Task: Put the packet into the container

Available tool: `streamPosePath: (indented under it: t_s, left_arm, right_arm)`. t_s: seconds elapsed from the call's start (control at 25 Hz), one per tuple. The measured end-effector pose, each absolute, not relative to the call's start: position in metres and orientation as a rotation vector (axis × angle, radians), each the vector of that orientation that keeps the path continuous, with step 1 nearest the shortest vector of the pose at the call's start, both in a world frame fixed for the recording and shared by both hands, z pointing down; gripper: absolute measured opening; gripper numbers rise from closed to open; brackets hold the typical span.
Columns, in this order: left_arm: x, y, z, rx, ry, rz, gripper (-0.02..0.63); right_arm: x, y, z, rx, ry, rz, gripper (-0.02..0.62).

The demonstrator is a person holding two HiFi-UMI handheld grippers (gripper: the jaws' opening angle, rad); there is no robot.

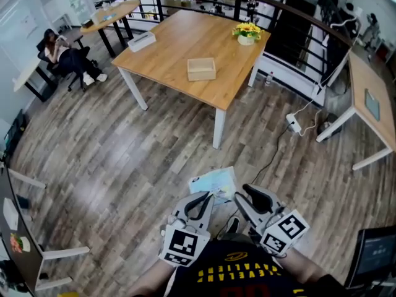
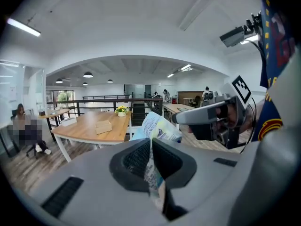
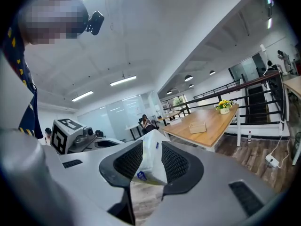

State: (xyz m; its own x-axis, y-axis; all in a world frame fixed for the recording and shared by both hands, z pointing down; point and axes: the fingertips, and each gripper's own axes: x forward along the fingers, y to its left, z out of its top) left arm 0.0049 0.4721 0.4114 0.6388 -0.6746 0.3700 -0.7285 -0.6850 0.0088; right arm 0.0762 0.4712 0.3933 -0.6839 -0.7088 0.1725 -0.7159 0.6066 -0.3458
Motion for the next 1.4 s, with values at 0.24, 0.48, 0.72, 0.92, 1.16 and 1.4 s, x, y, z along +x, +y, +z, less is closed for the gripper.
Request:
streamPosePath:
  t_s: [0.24,0.48,0.72,0.92,1.16,1.4]
  left_arm:
    - [0.068,0.452,0.405,2.722,-1.184,0.591,0.009]
    - [0.094,0.438,0.405,2.724,-1.205,0.661,0.011]
    - [0.097,0.408,0.409,2.669,-1.273,0.566,0.034]
    - [0.092,0.378,0.425,2.622,-1.225,0.472,0.066]
    - [0.055,0.333,0.431,2.531,-1.13,0.23,0.201]
    - [-0.006,0.267,0.438,2.378,-0.959,0.009,0.209]
  right_arm:
    - [0.121,0.438,0.398,1.187,-2.78,0.614,0.112]
    - [0.151,0.423,0.396,1.202,-2.803,0.616,0.034]
    - [0.155,0.399,0.388,1.19,-2.873,0.702,0.014]
    - [0.147,0.37,0.387,1.19,-2.874,0.676,0.012]
    - [0.126,0.319,0.391,1.247,-2.835,0.652,0.011]
    - [0.11,0.255,0.369,1.388,-2.819,0.57,0.011]
